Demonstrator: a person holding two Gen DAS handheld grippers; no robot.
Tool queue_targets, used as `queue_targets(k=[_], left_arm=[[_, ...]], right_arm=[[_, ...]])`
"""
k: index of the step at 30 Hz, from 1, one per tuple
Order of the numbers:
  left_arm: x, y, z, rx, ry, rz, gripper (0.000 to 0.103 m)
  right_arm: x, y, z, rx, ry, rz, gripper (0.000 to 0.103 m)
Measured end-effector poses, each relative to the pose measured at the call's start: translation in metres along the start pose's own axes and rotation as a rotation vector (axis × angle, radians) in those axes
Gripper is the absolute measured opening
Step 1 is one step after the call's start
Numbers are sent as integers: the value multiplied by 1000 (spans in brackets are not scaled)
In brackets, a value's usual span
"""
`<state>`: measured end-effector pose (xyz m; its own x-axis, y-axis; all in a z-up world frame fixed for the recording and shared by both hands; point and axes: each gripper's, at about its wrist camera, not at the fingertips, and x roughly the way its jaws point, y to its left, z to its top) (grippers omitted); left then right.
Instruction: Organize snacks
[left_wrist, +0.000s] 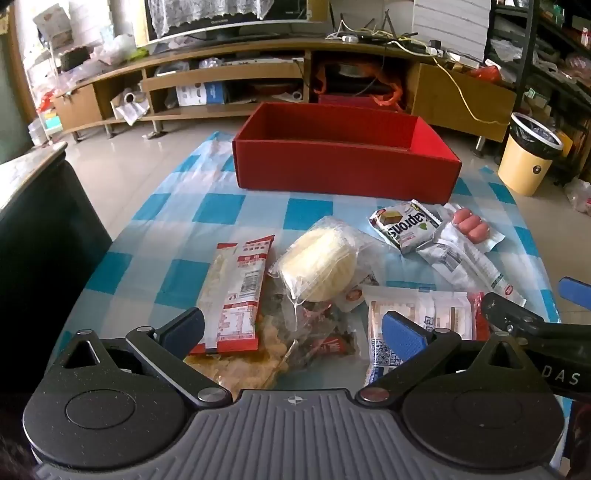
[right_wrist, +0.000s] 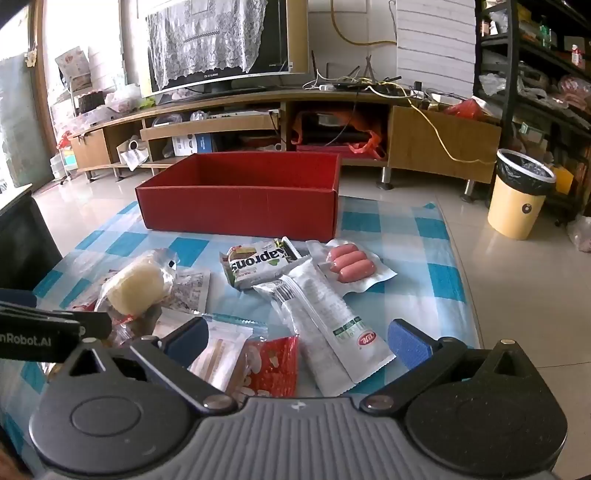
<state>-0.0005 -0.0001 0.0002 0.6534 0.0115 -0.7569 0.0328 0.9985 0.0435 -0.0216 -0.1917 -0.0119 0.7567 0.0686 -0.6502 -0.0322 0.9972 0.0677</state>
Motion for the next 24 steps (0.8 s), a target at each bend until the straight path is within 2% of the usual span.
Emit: queue_targets(k=[9, 24], left_arm=[[6, 4, -2, -14, 52, 20, 103], [8, 5, -4, -13, 71, 30, 103]], right_arm=[[-2, -1, -2, 1, 15, -15, 103], [4, 0, -2, -11, 41, -29, 103]])
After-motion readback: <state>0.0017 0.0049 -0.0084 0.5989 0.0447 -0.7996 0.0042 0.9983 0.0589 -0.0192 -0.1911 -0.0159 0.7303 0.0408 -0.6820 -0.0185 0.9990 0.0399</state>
